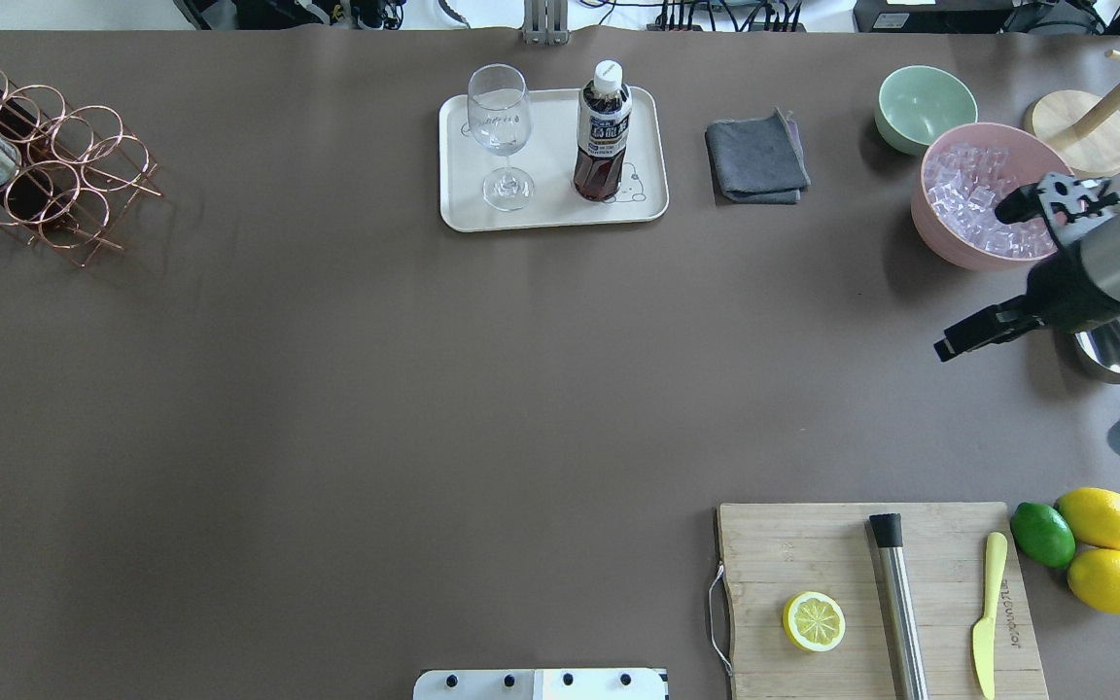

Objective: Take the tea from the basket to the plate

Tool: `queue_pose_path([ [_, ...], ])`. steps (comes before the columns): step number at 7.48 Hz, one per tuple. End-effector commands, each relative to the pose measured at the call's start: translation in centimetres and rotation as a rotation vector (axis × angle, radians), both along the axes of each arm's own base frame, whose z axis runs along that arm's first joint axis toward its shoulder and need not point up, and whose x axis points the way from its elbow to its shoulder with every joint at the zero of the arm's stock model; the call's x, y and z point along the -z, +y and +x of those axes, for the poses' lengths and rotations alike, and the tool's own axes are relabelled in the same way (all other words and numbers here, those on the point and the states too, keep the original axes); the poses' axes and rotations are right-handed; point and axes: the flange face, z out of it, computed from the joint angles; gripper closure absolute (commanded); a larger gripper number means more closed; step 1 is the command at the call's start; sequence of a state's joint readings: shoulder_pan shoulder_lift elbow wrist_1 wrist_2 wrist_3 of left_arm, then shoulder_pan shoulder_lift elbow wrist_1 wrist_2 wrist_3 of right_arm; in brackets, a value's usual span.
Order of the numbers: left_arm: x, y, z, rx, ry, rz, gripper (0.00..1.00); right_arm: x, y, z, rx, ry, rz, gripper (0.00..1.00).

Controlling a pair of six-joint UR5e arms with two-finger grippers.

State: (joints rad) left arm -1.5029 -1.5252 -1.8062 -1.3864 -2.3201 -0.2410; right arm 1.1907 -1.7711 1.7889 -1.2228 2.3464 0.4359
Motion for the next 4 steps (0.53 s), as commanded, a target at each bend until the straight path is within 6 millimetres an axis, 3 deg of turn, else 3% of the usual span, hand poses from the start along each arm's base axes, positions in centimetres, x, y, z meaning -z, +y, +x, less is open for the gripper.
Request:
queue_pose_path([
  [1, -0.1, 0.0, 0.0, 0.0, -0.001, -0.001, 0.02, -12.2, 2.5, 11.1, -0.087, 0.066, -0.073, 0.0],
  [2, 0.0, 0.0, 0.0, 0.0, 0.001, -0.001, 0.02, -12.8, 2.6, 12.4, -0.117, 0.08, -0.12, 0.0],
  [3, 0.0, 0.0, 0.0, 0.001, 0.001, -0.002, 0.02, -11.0, 1.0, 13.0, -0.13, 0.109, -0.158, 0.0],
  [4, 0.0, 0.0, 0.0, 0.0, 0.001, -0.001, 0.02, -7.9, 0.2, 13.1, -0.131, 0.138, -0.164, 0.0],
])
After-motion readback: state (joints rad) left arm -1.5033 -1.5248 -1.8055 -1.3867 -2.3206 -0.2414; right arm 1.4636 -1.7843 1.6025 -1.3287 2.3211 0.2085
